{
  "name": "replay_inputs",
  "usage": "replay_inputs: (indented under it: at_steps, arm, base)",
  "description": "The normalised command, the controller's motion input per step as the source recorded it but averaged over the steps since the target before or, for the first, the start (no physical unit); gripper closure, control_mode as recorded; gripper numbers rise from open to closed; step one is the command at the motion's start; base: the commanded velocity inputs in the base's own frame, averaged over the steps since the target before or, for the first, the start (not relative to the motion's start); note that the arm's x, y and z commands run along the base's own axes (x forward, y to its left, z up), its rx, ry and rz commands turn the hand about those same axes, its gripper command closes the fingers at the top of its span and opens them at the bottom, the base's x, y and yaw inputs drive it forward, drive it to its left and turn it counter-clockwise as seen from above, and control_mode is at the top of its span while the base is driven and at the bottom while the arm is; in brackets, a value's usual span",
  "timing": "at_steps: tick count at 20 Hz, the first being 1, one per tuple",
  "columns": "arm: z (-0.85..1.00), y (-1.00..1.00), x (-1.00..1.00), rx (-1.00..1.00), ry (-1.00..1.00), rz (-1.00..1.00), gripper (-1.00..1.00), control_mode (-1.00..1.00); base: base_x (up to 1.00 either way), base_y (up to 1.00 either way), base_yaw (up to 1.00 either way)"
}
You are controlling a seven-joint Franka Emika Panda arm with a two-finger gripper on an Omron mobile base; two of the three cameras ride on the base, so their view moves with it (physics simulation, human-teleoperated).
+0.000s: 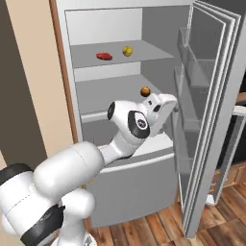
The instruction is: Open the fridge, remove the orange, lemon, and steak, and place them on any counter.
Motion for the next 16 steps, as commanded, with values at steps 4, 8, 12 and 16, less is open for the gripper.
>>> replay_inputs:
  at_steps: [4,8,12,16]
  arm:
    - [0.15,-0.37,-0.29,0.12,-0.18,0.16,-1.0,-1.0]
    - [0.24,0.64,-0.96,0.07,-0.18,0.24,-1.0,-1.0]
    - [0.45,1.0,-0.93,0.12,-0.05,0.24,-1.0,-1.0]
    - [0.8,1.0,-0.54,0.27,0.0,0.21,-1.0,-1.0]
  base:
    - [0.0,0.0,0.0]
    - [0.0,0.0,0.0]
    - [0.0,0.0,0.0]
    - [0.0,0.0,0.0]
